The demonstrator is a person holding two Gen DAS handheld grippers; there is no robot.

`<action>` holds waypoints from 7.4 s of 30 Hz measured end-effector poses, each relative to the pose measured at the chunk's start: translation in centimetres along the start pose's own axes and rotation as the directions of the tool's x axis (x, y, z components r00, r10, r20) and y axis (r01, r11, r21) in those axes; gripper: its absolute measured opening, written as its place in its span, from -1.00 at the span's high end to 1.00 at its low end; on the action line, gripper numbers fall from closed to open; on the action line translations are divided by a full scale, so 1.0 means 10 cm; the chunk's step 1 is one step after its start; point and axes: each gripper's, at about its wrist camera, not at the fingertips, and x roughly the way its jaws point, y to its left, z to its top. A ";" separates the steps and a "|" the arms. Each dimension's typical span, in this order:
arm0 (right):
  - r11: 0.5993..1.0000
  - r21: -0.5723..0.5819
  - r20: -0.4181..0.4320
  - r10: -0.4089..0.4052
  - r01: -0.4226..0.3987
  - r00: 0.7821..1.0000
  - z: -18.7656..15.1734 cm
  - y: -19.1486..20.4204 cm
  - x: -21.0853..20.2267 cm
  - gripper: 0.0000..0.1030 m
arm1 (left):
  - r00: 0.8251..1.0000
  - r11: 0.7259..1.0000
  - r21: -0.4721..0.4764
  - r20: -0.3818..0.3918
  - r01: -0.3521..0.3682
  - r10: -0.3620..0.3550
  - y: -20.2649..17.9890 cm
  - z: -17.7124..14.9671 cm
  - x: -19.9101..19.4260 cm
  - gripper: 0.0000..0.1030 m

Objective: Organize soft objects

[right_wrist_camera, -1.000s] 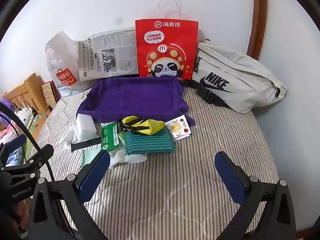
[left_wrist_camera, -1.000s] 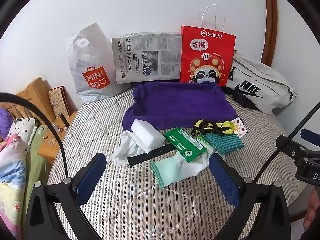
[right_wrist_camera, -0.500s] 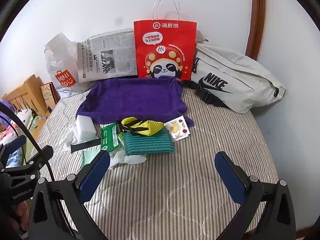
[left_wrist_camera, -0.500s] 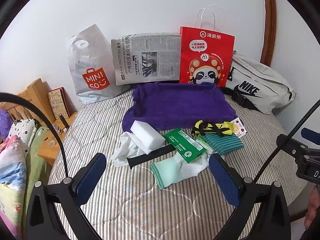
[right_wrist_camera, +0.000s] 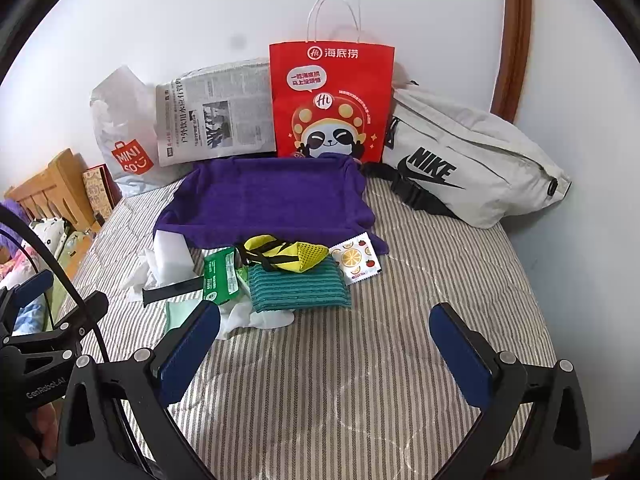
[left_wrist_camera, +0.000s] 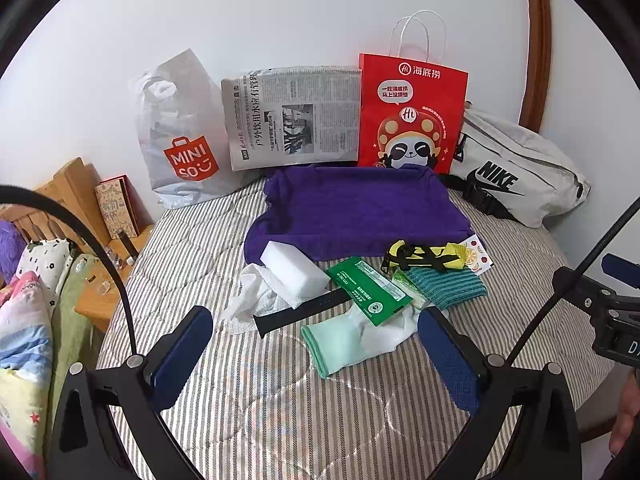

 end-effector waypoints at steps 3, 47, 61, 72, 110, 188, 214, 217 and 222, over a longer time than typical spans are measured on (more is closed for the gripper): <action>1.000 0.001 0.001 -0.002 0.002 1.000 0.00 -0.01 0.00 -1.00 | 1.000 1.000 0.001 0.000 -0.002 0.002 0.00 0.00 0.00 -1.00; 1.000 0.008 -0.190 0.001 0.001 0.982 0.08 -0.28 1.26 -1.00 | 0.976 1.000 -0.012 -0.220 -0.016 0.013 0.81 -0.12 1.85 -1.00; 1.000 -0.003 -0.236 -0.009 0.008 0.972 0.22 -0.22 1.58 -1.00 | 0.974 0.993 -0.112 -0.219 0.026 -0.050 0.82 -0.06 2.23 0.24; 1.000 -0.002 -0.179 -0.021 0.022 0.984 0.32 -0.41 1.54 -0.99 | 0.975 0.994 -0.101 -0.213 0.043 -0.064 0.98 -0.06 1.96 0.81; 0.971 0.092 -0.240 0.236 -0.220 0.942 0.24 -0.49 2.35 0.64 | 0.983 0.996 -0.083 -0.178 0.034 -0.049 1.04 -0.15 1.95 0.80; 0.955 0.056 -0.112 0.297 -0.293 0.948 1.55 -0.10 2.66 0.92 | 0.961 0.961 -0.047 -0.045 0.272 -0.274 0.59 1.36 1.93 0.81; 0.994 -0.087 -0.196 0.044 -0.062 0.980 1.60 -0.06 3.35 0.04 | 0.948 0.954 -0.038 -0.113 0.296 -0.299 0.26 1.68 2.99 0.81; 0.993 -0.093 -0.183 0.053 -0.071 0.982 1.58 -0.07 3.30 -0.03 | 0.947 0.956 -0.056 -0.128 0.288 -0.293 0.25 1.68 3.10 0.81; 0.989 -0.096 -0.162 0.092 -0.109 0.982 1.63 -0.05 3.15 -0.03 | 0.956 0.967 -0.056 -0.142 0.250 -0.256 0.27 1.65 3.20 0.81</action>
